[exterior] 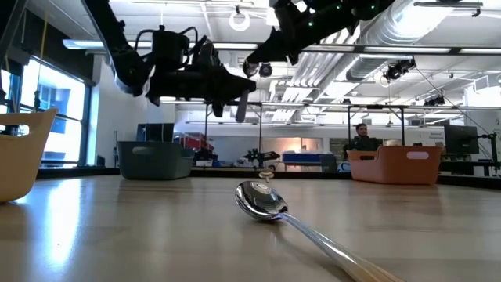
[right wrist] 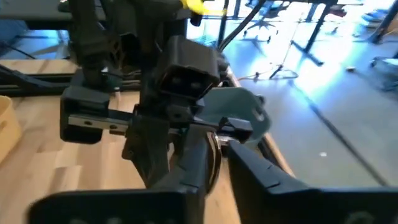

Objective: Sort silverware by color (type)
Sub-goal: Put the top purple spoon into the blue bin, then put the purple spoon into the blue bin

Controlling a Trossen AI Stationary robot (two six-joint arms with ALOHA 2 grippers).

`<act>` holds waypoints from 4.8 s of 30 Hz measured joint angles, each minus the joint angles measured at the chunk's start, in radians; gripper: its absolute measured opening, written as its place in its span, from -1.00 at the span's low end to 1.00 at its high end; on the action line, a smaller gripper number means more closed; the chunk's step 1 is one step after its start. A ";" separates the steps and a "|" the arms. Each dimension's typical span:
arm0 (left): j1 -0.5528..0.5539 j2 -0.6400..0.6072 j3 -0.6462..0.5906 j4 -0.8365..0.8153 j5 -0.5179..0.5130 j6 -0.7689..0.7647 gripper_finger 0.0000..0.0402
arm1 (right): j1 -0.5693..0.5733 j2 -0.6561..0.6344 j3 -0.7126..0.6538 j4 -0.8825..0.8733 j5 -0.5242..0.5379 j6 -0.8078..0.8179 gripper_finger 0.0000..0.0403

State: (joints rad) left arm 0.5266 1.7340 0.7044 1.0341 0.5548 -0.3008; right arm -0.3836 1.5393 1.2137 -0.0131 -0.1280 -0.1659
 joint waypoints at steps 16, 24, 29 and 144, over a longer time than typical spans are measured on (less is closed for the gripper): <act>0.233 -0.437 0.124 -1.192 -0.293 0.219 -0.91 | -0.090 -0.232 0.001 -0.367 0.233 -0.105 -0.52; 0.331 -0.388 0.282 -1.561 -0.461 0.269 -0.91 | -0.133 -0.231 -0.039 -0.385 0.196 -0.149 -0.97; 0.386 -0.278 0.304 -1.643 -0.411 0.261 -0.91 | -0.148 -0.231 -0.102 -0.367 0.119 -0.155 -0.97; -0.095 -0.308 -0.265 -0.216 0.031 0.208 -0.31 | 0.546 -0.009 -0.182 0.012 0.614 0.548 -0.99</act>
State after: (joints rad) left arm 0.4312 1.4257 0.4395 0.8176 0.5856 -0.0929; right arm 0.1625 1.5306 1.0321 -0.0015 0.4857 0.3823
